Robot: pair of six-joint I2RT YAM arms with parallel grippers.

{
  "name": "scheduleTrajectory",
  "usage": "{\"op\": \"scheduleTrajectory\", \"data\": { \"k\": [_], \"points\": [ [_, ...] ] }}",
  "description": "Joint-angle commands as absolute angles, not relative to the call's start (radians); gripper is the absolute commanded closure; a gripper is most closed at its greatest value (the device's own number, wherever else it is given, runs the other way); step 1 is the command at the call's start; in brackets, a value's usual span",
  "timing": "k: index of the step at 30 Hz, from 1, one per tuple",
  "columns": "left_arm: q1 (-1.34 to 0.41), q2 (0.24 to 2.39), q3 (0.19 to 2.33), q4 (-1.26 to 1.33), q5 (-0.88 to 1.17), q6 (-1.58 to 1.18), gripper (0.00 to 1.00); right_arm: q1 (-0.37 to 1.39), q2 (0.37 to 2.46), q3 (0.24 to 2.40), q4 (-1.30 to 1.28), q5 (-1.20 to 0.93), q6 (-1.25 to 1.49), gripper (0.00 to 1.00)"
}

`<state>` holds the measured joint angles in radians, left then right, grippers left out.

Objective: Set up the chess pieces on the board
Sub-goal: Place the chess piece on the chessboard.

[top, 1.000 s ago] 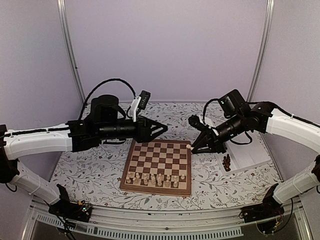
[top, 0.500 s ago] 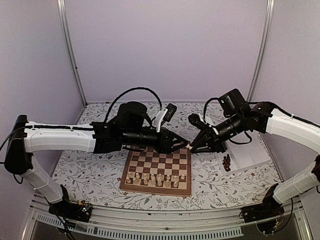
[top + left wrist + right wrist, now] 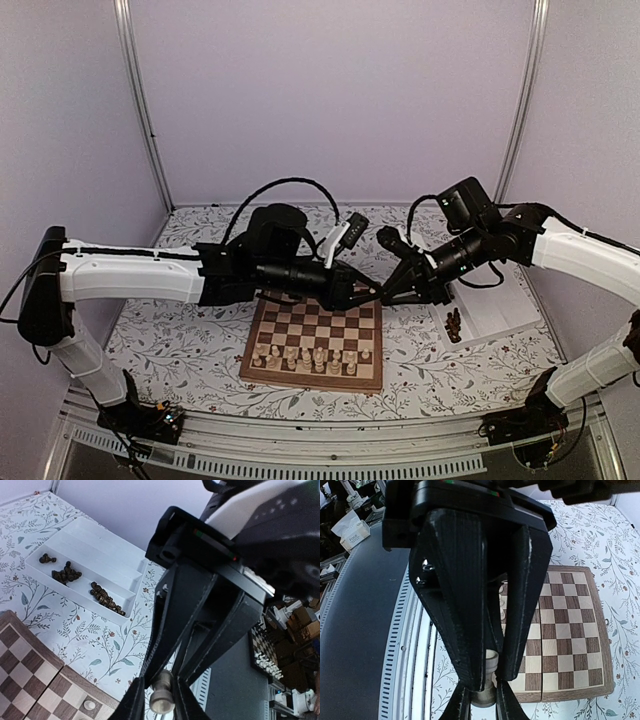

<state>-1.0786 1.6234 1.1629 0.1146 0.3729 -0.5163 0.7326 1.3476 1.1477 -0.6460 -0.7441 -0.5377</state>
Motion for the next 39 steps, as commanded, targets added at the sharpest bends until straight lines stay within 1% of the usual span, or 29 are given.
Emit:
{"op": "scheduleTrajectory", "data": {
  "k": [1,2,5,7,9,12,15,18,21,24,29,39],
  "points": [
    [-1.091,1.632,1.192,0.114,0.391,-0.502,0.85,0.732,1.347,1.160,-0.627,-0.755,-0.537,0.87],
    [-1.091,1.630,1.193,0.111,0.388,-0.499,0.88,0.733,1.346,1.158,-0.628,-0.753,-0.539,0.84],
    [-1.092,1.622,1.196,0.083,0.370,-0.483,0.92,0.732,1.334,1.137,-0.637,-0.736,-0.547,0.65],
    [-1.097,1.617,1.203,0.026,0.329,-0.449,0.92,0.720,1.310,1.103,-0.643,-0.730,-0.570,0.55],
    [-1.113,1.617,1.216,-0.071,0.275,-0.400,0.93,0.676,1.260,1.052,-0.634,-0.736,-0.592,0.51],
    [-1.141,1.641,1.243,-0.191,0.219,-0.338,0.92,0.548,1.200,0.993,-0.621,-0.789,-0.613,0.49],
    [-1.172,1.684,1.277,-0.289,0.177,-0.290,0.91,0.438,1.183,0.941,-0.565,-0.826,-0.592,0.49],
    [-1.205,1.743,1.320,-0.363,0.135,-0.247,0.90,0.369,1.186,0.902,-0.501,-0.792,-0.538,0.49],
    [-1.233,1.825,1.384,-0.439,0.087,-0.216,0.90,0.353,1.218,0.906,-0.487,-0.711,-0.510,0.49],
    [-1.257,1.895,1.443,-0.487,0.059,-0.189,0.90,0.352,1.242,0.902,-0.473,-0.674,-0.499,0.49],
    [-1.273,1.970,1.510,-0.541,0.023,-0.162,0.90,0.353,1.253,0.902,-0.471,-0.673,-0.495,0.49],
    [-1.287,2.035,1.561,-0.622,-0.011,-0.132,0.91,0.353,1.259,0.900,-0.472,-0.695,-0.499,0.49]
  ]
}}
